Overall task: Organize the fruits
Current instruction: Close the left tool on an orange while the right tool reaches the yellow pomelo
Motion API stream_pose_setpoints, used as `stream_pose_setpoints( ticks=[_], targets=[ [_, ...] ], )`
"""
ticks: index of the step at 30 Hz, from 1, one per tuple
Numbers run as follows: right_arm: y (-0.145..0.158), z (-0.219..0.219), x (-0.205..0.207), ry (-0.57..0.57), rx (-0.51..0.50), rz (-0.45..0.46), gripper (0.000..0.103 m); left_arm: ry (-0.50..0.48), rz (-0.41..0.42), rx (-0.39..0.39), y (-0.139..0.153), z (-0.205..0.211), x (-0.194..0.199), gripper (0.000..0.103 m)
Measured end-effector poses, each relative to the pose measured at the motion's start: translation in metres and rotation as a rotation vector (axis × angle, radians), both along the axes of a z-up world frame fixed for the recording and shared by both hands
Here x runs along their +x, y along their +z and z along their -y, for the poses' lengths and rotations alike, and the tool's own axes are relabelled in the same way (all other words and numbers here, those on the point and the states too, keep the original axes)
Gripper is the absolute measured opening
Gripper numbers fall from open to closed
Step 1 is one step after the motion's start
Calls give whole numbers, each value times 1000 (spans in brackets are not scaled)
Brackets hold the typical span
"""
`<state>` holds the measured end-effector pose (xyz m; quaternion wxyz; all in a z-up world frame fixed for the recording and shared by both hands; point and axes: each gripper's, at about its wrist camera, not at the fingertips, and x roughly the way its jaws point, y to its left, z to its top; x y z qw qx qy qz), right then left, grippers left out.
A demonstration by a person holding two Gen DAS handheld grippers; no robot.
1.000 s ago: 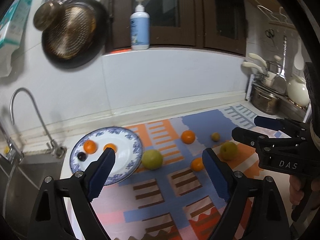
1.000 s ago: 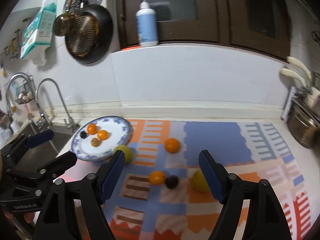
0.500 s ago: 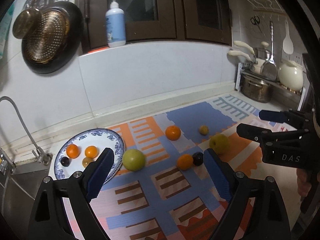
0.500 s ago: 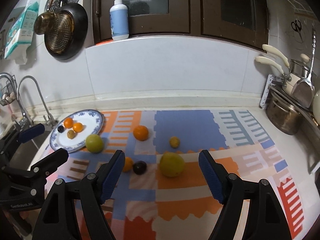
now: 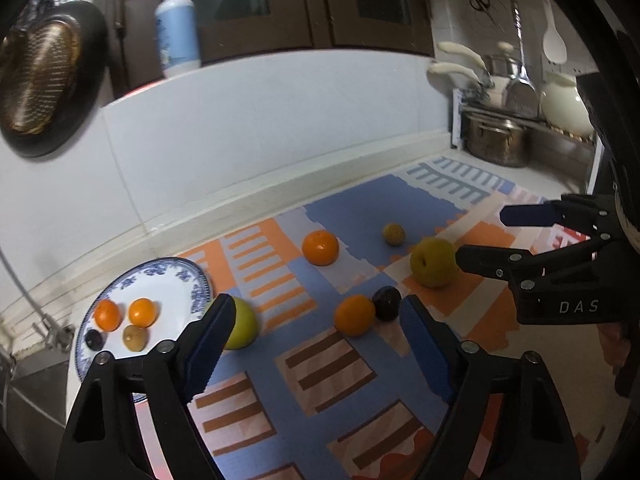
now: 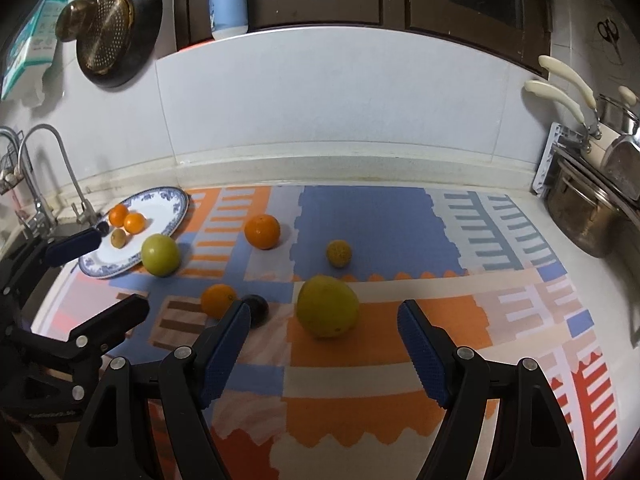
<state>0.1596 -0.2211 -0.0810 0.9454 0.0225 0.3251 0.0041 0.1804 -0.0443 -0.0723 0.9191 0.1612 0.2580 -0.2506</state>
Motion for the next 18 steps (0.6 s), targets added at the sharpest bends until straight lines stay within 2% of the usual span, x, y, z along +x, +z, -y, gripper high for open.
stream_pose_setpoints(
  ticks=[8,14,18],
  targets=[
    [-18,4,18,3,29,-24,76,-80,-91,10,-24,11,24,64],
    [-28,7,29,-7,55,-45,76,-122,-146,25,-38,19,36,55],
    [-35,9,34,-13,74,-65,74,-146,-182,22,-40,21,41,52]
  ],
)
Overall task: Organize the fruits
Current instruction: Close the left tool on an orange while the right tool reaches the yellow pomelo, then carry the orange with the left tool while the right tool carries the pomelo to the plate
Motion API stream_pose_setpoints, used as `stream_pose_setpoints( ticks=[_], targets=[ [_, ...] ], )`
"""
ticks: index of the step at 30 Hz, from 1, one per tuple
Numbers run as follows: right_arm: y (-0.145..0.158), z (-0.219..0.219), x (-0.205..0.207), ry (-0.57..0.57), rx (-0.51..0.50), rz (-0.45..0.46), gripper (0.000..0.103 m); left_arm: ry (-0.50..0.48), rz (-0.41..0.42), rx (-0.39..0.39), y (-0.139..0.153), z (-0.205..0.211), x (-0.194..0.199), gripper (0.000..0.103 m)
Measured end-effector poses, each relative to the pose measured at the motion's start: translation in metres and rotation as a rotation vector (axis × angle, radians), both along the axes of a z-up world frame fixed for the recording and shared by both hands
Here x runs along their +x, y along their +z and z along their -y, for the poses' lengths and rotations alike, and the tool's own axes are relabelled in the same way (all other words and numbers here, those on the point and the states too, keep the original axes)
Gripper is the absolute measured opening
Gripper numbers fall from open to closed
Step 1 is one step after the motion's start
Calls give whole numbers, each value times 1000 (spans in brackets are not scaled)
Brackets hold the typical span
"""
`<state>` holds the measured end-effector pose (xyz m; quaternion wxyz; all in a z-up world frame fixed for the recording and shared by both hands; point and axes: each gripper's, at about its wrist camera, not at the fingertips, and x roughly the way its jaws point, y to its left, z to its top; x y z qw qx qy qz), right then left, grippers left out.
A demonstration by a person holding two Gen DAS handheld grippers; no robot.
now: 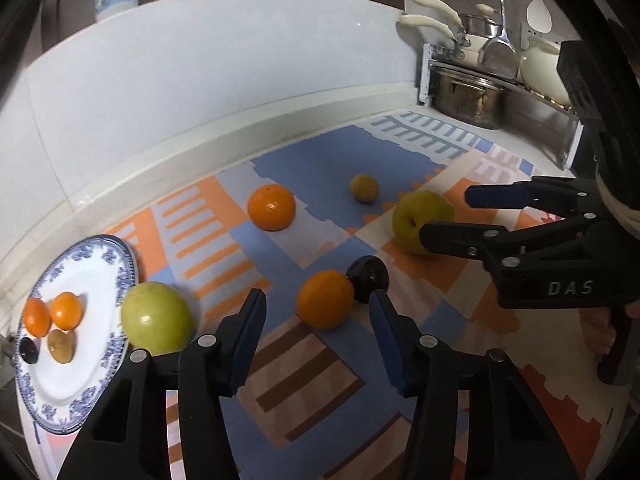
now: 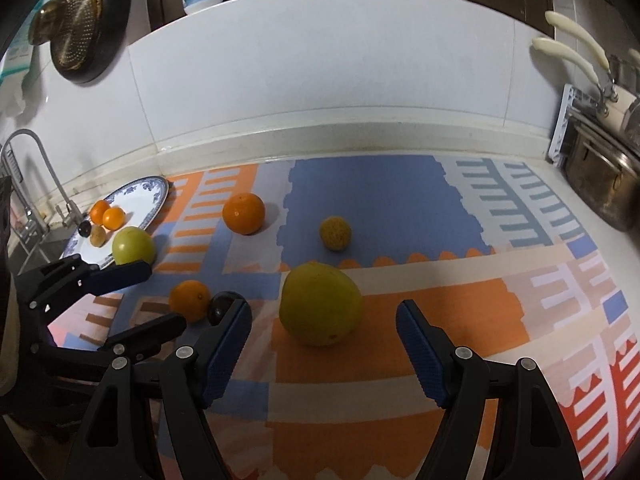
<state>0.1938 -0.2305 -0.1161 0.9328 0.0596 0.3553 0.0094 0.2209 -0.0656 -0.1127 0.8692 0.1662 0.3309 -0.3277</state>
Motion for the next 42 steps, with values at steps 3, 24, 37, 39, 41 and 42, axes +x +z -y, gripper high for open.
stream_pose_setpoints(
  ticks=[3,24,37,39,41,42],
  targets=[
    [-4,0,3,4,11,-10,72,-5,-22,-3,-2,1,4,50],
    [-18,0,20,16,54,-60,51,-4,-81,3,-9,3,18,33],
    [-16,-4,14,46,51,-46,50,36,-50,-19,-1,-3,12,32],
    [-14,-6,11,47,51,-40,50,41,-41,-26,2,-5,10,32],
    [-9,-7,8,49,50,-30,50,49,-33,-33,6,-8,7,32],
    [-7,-8,7,51,51,-24,50,52,-31,-37,8,-9,6,32]
  ],
)
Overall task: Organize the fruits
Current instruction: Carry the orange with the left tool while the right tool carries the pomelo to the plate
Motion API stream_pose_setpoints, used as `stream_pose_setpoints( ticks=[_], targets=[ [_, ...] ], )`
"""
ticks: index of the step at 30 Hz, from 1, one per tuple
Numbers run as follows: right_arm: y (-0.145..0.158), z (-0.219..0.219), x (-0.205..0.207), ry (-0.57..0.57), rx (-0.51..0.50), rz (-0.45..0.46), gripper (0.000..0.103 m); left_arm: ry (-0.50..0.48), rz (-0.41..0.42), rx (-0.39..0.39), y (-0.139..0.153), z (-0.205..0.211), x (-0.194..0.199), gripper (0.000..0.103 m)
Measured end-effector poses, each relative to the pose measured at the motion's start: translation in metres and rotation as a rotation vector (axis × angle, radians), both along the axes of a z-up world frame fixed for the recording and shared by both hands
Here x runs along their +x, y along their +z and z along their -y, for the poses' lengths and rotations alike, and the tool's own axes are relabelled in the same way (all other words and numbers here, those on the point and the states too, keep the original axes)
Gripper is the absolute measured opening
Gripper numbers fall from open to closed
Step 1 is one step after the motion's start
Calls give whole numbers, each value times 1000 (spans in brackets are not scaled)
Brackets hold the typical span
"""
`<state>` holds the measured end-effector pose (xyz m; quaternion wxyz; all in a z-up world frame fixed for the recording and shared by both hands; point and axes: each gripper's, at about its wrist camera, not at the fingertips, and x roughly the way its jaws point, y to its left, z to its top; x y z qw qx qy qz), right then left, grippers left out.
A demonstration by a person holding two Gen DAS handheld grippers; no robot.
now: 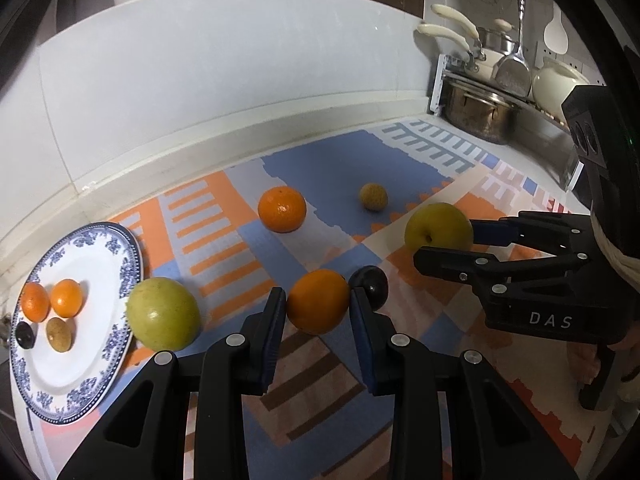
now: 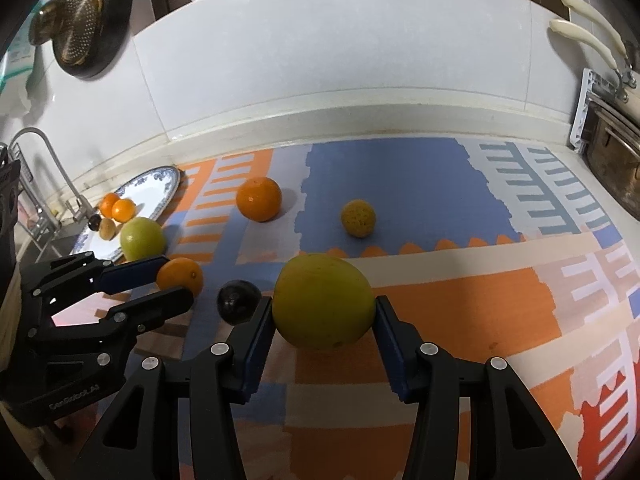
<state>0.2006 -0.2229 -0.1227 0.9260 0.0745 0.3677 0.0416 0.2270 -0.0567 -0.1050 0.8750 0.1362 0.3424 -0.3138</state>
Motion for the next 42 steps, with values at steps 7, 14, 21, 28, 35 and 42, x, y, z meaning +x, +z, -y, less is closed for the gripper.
stream_pose_setpoints(
  ticks=[7,14,21,28,35,42],
  targets=[
    [20,-9,-7,29,-1,40,50,38,27,-28,19,-12,-10,32],
    [41,-24,-10,75,2,81,50,105,48,-57,38,-33,-20,32],
    [59,-46,-8,137,-1,115,50,184,84,-70,57,-58,-28,32],
    [75,-72,-1,214,-3,148,50,269,119,-76,72,-84,-34,32],
    [86,-100,9,293,3,174,50,364,149,-76,83,-111,-33,32],
    [95,-127,26,364,19,183,50,445,187,-68,89,-136,-29,32]
  ],
)
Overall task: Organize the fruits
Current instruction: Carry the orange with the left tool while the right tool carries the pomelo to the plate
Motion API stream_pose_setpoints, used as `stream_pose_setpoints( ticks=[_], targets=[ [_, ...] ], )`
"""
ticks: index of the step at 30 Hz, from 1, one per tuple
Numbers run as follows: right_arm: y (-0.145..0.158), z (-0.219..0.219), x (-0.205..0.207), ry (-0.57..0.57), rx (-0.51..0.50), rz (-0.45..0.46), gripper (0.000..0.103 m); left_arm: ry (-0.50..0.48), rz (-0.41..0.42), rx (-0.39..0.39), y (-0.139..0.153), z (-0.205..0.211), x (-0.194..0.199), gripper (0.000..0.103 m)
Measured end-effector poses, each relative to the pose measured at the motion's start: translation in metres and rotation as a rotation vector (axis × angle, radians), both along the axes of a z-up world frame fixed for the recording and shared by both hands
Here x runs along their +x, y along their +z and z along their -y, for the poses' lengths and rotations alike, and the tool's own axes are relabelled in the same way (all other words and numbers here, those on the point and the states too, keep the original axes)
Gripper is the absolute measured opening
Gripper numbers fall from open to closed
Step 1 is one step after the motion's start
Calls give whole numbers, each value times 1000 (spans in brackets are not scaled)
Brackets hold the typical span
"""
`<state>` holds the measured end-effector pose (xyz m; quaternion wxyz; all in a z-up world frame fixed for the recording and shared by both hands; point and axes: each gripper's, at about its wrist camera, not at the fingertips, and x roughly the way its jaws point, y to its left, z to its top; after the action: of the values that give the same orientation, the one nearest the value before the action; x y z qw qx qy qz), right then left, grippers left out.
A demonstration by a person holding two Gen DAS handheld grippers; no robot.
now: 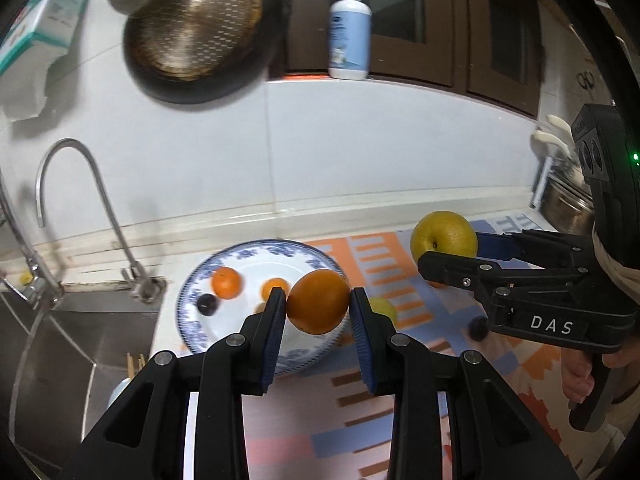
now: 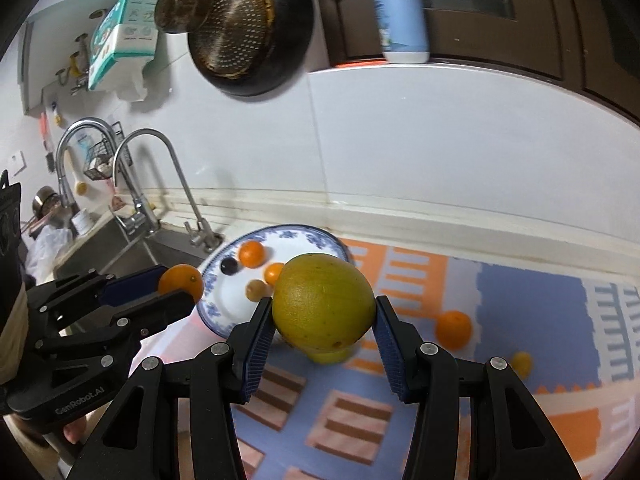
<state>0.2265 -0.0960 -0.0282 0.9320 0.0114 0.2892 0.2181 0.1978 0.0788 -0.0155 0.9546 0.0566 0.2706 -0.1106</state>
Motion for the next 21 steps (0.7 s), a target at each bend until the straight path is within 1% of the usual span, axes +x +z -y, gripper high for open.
stream_pose_setpoints(
  ticks=[6,9,17,21],
  targets=[
    [2,-24,18,44,-9,-7,50,62,0,3,1,-21,12,32],
    [0,-36,29,56,-25,-12,50,87,-16,1,-2,-33,22,32],
    [-17,-63,57,80,-66,-63,50,128,-95,-18,-20,-58,55,32],
    [-28,-74,70,91,-103,-87,50,146,-139,-28,-32,-69,72,32]
  ],
)
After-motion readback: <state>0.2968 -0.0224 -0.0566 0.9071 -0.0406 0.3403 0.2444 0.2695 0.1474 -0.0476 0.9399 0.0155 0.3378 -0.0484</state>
